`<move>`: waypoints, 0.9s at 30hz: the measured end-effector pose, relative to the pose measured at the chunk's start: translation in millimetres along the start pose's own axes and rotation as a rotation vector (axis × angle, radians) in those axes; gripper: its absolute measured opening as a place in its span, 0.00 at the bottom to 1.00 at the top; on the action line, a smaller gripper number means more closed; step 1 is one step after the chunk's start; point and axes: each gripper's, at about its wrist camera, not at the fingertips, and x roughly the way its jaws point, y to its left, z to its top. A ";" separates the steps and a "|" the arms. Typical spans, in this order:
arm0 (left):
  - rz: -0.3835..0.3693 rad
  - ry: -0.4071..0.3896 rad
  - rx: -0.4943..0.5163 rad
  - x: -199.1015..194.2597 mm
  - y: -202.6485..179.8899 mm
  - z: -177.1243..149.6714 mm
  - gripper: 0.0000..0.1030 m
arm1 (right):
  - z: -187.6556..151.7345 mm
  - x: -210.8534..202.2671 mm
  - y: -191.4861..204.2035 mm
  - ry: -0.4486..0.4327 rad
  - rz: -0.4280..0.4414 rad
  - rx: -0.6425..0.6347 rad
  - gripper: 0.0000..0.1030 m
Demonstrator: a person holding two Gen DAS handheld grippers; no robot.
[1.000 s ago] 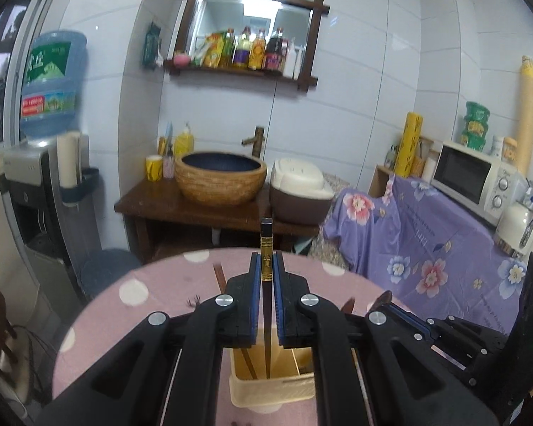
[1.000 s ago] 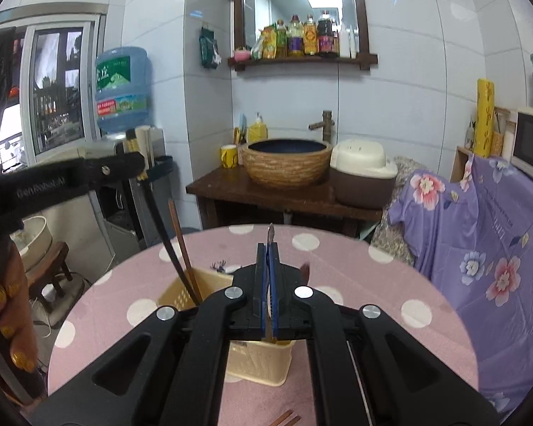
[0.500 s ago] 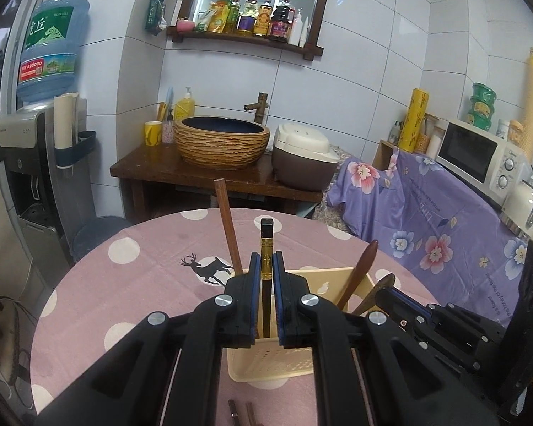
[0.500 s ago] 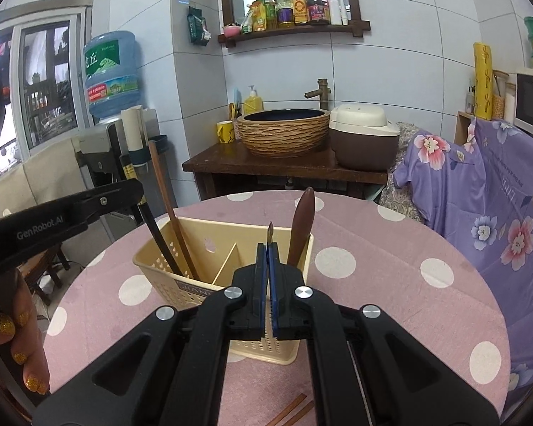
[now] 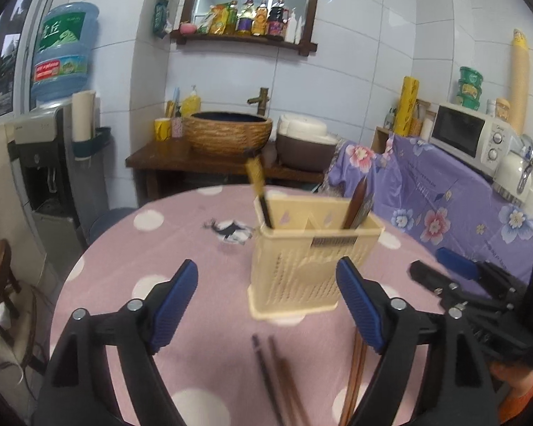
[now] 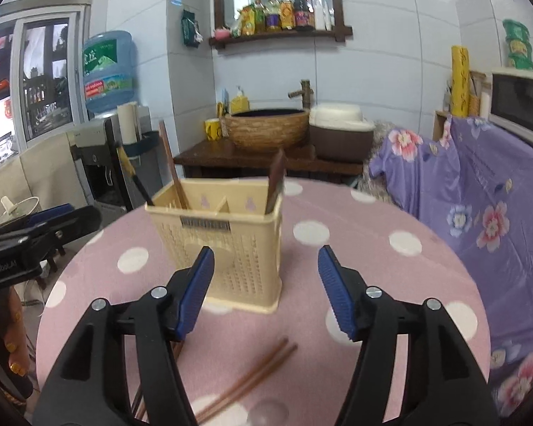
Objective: Organize utensils
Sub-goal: 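Open both grippers and pull them up from the holder, then move both grippers toward the remaining wooden chopsticks on the table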
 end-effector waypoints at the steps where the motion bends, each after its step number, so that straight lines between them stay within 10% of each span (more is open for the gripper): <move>1: 0.009 0.016 -0.010 -1.1 4.4 -9.0 0.79 | -6.8 -2.5 -2.3 0.016 -0.007 0.006 0.60; 15: 0.037 0.194 -0.064 6.4 27.7 -89.7 0.77 | -107.0 10.4 -23.9 0.306 -0.096 0.179 0.60; 27: 0.028 0.220 -0.042 9.7 23.3 -98.3 0.77 | -124.6 39.1 17.3 0.397 -0.162 0.117 0.60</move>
